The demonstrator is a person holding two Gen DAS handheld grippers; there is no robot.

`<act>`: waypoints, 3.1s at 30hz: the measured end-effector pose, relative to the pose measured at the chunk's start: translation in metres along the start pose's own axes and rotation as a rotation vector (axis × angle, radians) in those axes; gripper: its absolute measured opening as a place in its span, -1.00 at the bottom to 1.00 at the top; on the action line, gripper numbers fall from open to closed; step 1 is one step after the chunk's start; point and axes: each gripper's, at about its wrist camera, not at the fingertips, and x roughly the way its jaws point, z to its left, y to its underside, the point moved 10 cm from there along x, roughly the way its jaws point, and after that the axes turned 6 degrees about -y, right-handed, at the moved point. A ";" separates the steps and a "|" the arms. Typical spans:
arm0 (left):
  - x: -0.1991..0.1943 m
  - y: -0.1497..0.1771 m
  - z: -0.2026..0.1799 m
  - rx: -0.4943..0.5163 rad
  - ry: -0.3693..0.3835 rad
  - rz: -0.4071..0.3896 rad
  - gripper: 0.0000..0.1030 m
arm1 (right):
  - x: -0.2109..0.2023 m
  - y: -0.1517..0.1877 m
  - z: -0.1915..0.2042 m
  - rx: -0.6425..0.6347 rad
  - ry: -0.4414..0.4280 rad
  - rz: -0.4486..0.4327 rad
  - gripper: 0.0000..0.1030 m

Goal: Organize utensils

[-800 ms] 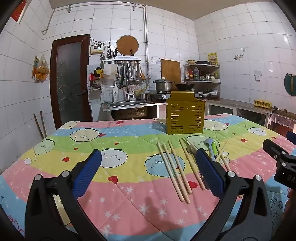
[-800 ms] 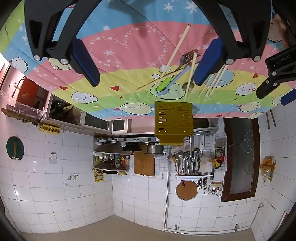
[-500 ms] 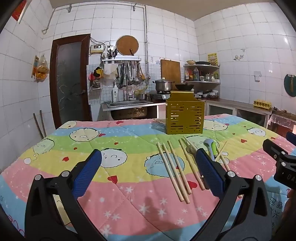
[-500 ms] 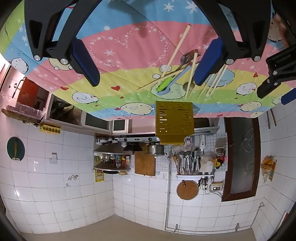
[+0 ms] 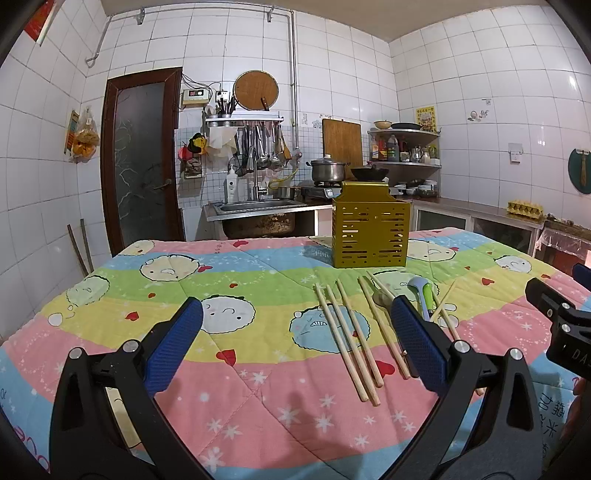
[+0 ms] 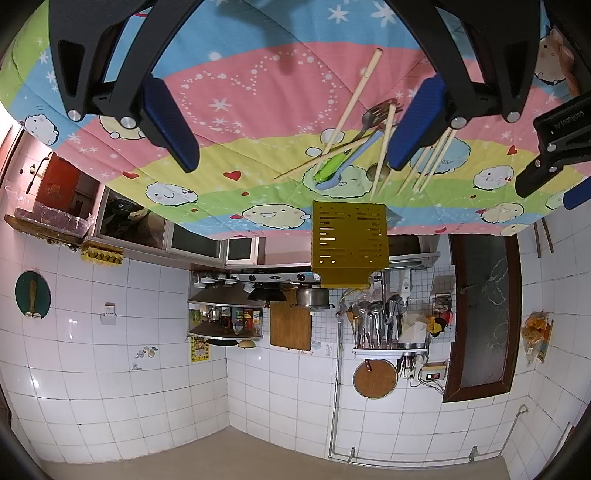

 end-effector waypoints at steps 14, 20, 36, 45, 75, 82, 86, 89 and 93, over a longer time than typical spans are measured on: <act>-0.001 -0.001 0.000 0.002 -0.001 -0.002 0.91 | -0.001 0.000 -0.002 0.008 0.007 -0.004 0.93; -0.001 -0.001 -0.001 0.002 0.000 -0.004 0.91 | -0.002 0.001 -0.002 0.008 0.008 -0.003 0.93; -0.002 -0.001 -0.002 0.004 -0.001 -0.005 0.91 | -0.001 0.000 -0.003 0.012 0.010 -0.004 0.93; -0.003 -0.001 -0.002 0.004 -0.002 -0.006 0.91 | -0.001 0.000 -0.003 0.012 0.010 -0.004 0.93; -0.005 -0.004 0.003 0.005 -0.016 -0.011 0.91 | -0.003 -0.001 -0.004 0.019 0.015 -0.009 0.93; -0.002 -0.005 0.007 0.005 -0.022 -0.012 0.91 | -0.004 -0.003 -0.004 0.017 0.015 -0.019 0.93; 0.002 -0.002 0.004 0.023 -0.014 0.003 0.91 | -0.004 -0.003 -0.003 0.014 0.012 -0.019 0.93; 0.007 0.002 0.005 0.024 0.001 0.033 0.90 | 0.000 -0.001 -0.002 0.008 0.017 0.000 0.93; 0.013 0.007 0.004 0.016 0.004 0.067 0.91 | 0.004 0.001 -0.001 0.004 0.025 0.021 0.93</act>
